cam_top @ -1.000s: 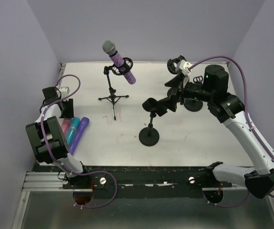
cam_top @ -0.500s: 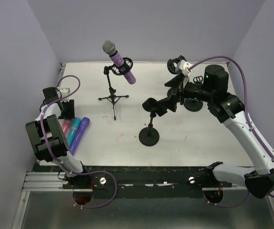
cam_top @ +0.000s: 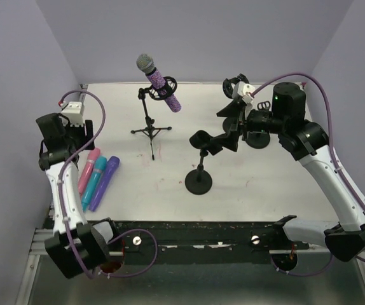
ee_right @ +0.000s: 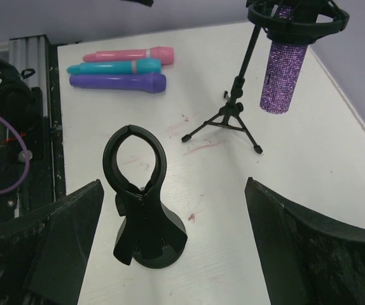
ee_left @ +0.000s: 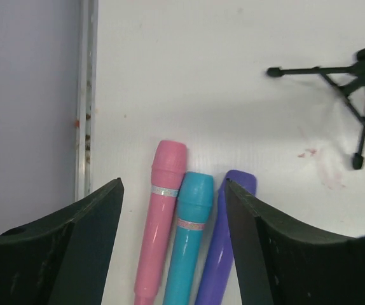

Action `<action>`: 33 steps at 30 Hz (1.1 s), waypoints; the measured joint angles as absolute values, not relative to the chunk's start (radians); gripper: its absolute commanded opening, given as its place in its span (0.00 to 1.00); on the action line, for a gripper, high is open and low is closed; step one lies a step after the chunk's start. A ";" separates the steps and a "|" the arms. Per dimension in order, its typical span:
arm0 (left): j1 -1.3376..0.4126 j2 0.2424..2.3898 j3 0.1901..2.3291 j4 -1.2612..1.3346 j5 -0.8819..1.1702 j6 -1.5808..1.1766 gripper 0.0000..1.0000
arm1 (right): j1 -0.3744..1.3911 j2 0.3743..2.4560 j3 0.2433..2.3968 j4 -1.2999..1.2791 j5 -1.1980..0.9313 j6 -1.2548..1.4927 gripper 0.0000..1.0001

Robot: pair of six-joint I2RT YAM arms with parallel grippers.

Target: Remove the microphone from the stand

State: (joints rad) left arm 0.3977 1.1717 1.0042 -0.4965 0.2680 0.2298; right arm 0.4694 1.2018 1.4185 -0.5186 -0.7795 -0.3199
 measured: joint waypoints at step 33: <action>-0.379 0.804 0.727 -0.312 0.953 0.331 0.72 | 0.553 1.312 1.391 -0.606 -0.824 -0.402 0.51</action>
